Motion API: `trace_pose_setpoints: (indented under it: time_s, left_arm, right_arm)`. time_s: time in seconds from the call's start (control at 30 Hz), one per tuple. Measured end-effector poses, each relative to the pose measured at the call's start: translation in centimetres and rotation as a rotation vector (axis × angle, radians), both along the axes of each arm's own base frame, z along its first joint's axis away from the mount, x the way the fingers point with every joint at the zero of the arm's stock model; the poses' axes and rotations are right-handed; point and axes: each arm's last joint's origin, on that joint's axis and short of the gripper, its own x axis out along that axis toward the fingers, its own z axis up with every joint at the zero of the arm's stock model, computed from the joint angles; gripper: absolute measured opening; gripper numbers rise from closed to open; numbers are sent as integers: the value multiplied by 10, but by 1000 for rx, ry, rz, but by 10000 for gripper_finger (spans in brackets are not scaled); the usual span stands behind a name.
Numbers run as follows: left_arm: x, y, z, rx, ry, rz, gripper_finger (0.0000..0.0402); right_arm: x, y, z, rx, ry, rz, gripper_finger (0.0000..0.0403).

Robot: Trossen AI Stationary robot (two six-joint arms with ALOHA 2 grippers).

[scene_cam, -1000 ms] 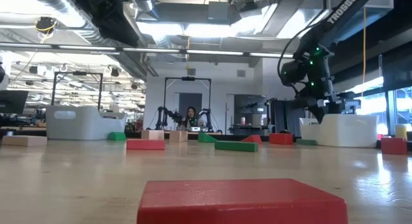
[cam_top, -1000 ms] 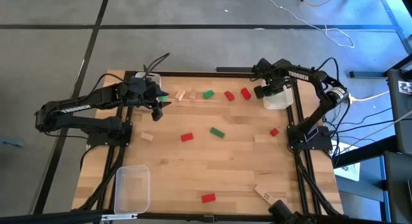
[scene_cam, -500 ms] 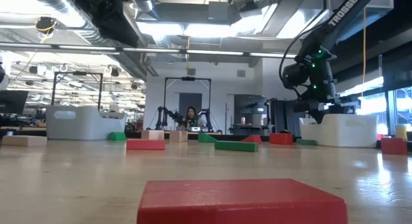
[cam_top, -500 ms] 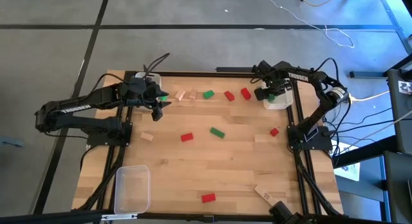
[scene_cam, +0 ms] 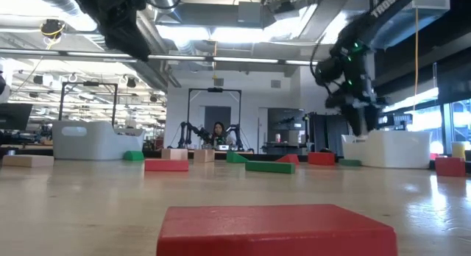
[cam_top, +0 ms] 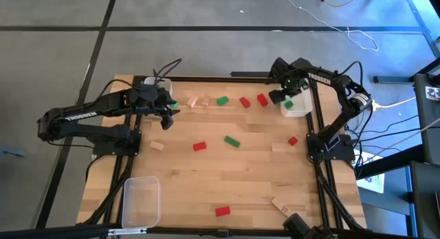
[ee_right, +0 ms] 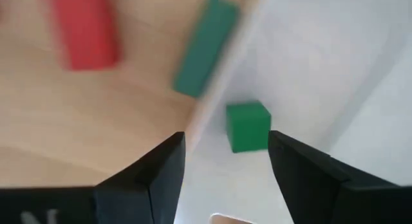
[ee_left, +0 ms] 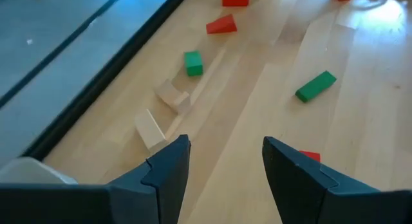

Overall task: Sort & place blocks by color
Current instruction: Put the green block into the white bin

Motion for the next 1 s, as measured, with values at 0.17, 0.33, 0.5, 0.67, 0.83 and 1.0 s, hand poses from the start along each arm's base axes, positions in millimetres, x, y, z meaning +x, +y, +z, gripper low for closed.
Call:
trace_pose_setpoints:
  time_s: [0.17,0.33,0.5,0.67,0.83,1.0]
  left_arm:
    - [-1,0,-2,-11,23,3,189]
    - [-1,0,-2,-11,22,3,189]
    - [-2,-1,-2,-9,23,-2,189]
    - [-1,-1,-2,1,30,-34,189]
    - [-1,-1,-2,23,41,-59,189]
    - [-1,-1,-2,36,48,-70,189]
  right_arm:
    - [24,4,44,-101,-86,160,222]
    - [48,25,81,-103,-246,313,222]
    - [72,55,96,-1,-382,454,222]
    - [92,91,96,73,-427,591,222]
    - [110,130,97,92,-446,736,222]
    - [125,168,97,2,-421,868,221]
